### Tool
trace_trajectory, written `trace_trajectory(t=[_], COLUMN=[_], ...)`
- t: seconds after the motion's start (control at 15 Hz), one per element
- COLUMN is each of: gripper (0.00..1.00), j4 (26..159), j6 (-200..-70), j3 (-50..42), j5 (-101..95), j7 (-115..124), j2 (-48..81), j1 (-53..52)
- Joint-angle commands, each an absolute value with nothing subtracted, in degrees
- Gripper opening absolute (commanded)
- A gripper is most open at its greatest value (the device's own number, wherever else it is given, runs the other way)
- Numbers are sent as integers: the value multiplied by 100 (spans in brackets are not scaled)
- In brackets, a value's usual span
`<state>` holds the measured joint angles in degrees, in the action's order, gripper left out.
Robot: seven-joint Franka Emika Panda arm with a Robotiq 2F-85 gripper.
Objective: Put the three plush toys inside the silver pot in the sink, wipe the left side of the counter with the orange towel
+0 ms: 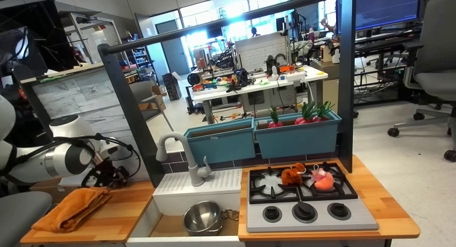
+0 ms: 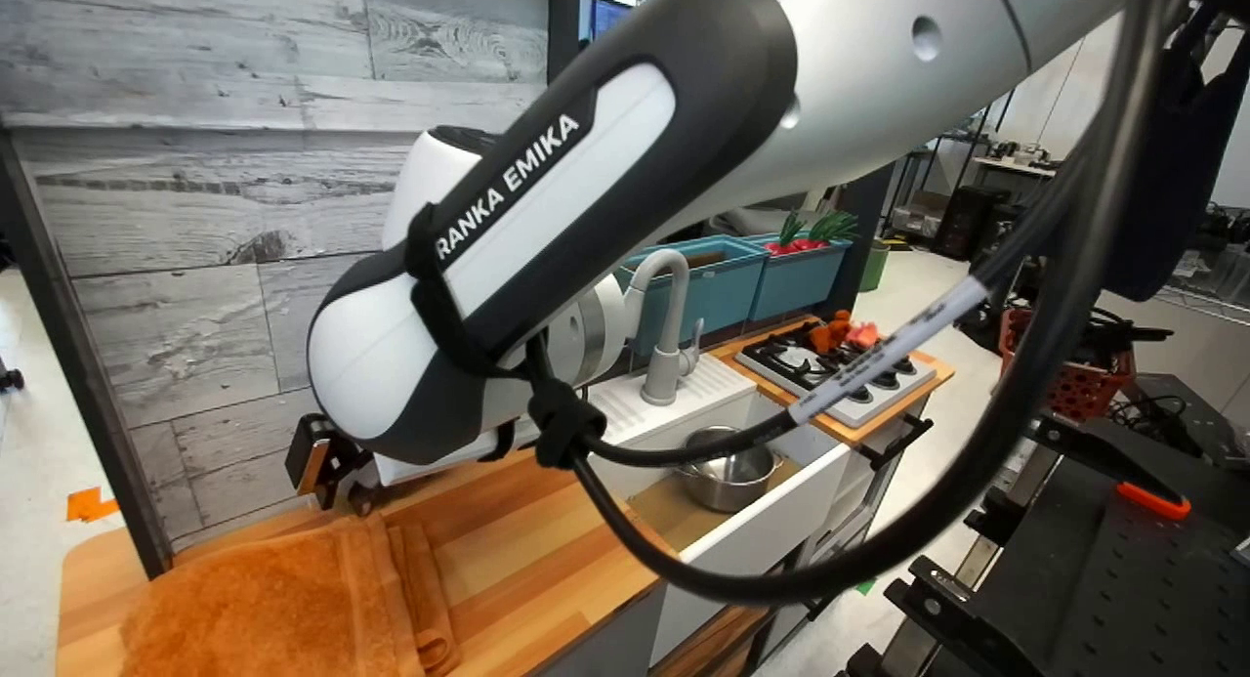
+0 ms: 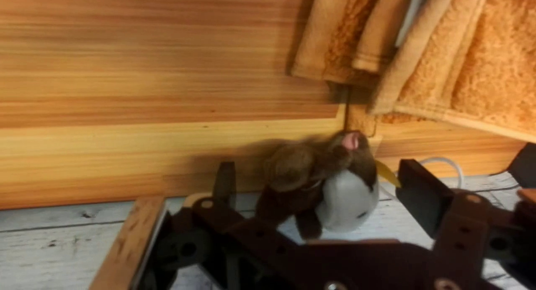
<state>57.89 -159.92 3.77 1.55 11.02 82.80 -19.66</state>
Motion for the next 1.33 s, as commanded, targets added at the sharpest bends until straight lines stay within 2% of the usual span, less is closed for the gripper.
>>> trace_trajectory(t=[0.0, 0.13, 0.27, 0.6, 0.67, 0.73, 0.93, 1.27], gripper=[65, 49, 36, 2, 6, 3, 5, 5], j4=[5173, 5101, 5109, 6526, 6922, 7178, 7944, 9196], j6=[-16005, -15969, -15960, -15843, -15890, -15761, -15275, -13847], j3=[376, 389, 387, -176, -338, -454, -825, -624], j5=[136, 140, 139, 56, 51, 64, 128, 103], j7=[1041, 1035, 1041, 1510, 1629, 1688, 1992, 2071], j2=[8637, 8688, 8678, 7701, 7429, 7195, 6523, 5240], j1=[-1974, -1973, -1981, -2241, -2334, -2396, -2581, -2158])
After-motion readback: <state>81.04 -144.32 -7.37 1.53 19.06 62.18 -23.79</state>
